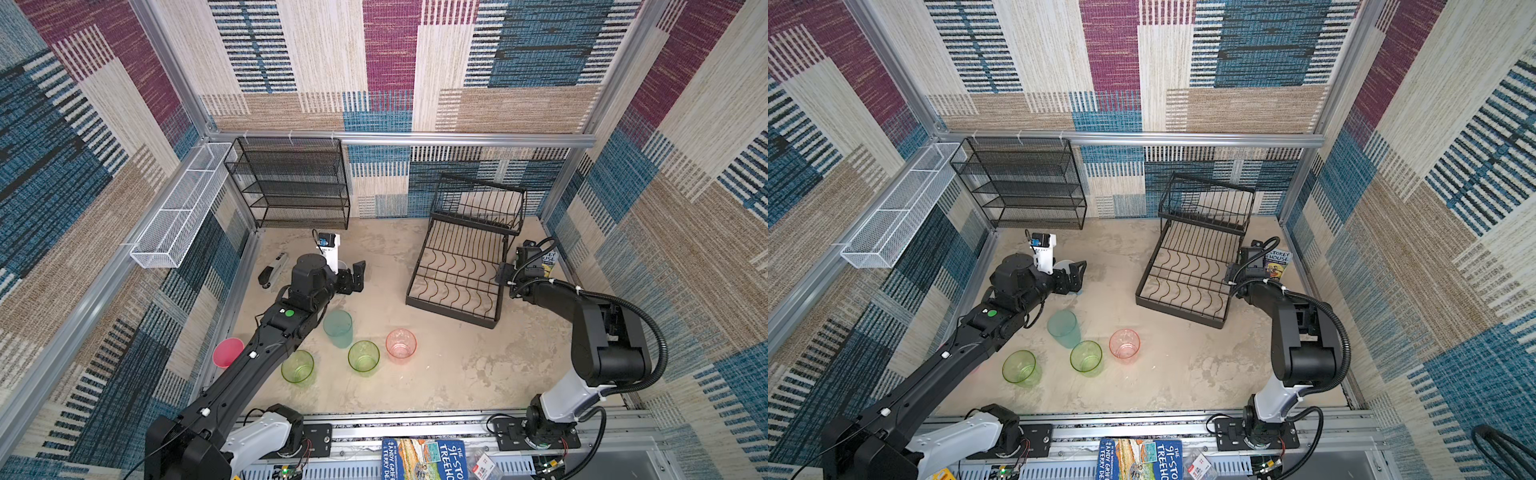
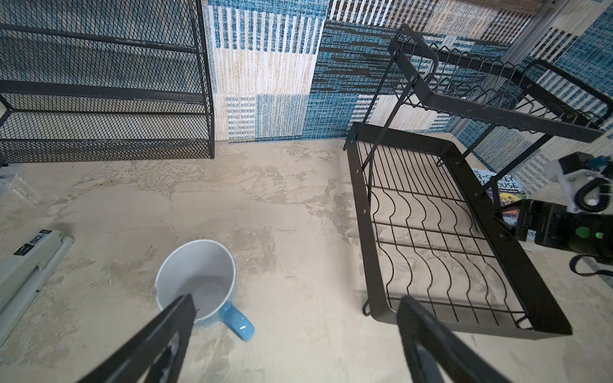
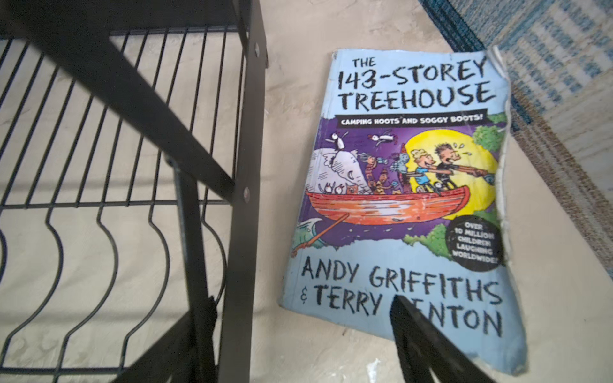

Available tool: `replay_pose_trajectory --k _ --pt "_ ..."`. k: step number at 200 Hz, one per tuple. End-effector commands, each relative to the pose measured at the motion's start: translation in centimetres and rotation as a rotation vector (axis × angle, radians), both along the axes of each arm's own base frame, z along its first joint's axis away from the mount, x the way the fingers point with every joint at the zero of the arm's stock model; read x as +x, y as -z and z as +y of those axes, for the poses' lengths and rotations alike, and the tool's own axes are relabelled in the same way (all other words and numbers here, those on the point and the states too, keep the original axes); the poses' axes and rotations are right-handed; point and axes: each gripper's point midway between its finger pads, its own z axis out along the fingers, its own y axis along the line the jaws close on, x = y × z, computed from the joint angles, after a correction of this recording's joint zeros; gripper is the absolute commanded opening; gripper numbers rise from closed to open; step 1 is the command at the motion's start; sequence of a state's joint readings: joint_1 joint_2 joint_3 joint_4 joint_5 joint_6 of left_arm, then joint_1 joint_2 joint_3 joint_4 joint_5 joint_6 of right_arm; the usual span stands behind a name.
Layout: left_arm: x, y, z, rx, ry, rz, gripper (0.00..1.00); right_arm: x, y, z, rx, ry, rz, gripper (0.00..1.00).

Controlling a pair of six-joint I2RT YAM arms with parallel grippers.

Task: Load cups into a dish rack
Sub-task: Rotate the dish rack at the top-center of the table.

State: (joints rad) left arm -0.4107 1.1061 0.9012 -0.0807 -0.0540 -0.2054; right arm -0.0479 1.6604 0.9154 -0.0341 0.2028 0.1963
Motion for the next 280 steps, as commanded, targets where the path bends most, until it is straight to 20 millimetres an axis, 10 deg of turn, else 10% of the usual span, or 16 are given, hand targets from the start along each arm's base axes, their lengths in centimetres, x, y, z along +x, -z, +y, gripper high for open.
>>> replay_pose_trajectory --k 1,136,209,280 --pt "0.2 -0.1 0.1 0.012 -0.01 -0.002 0.98 0.8 -1.2 -0.7 -0.005 0.019 -0.046 0.85" --pt "0.6 0.6 0.2 0.039 -0.02 0.029 0.98 -1.2 -6.1 7.7 0.095 -0.276 -0.215 0.85" --pt "1.0 1.0 0.7 0.07 -0.043 0.046 0.98 -0.9 -7.8 19.9 0.135 -0.495 -0.21 0.84" --pt "1.1 0.9 1.3 0.097 -0.068 0.038 0.98 3.5 -3.8 29.0 0.18 -0.533 -0.095 0.79"
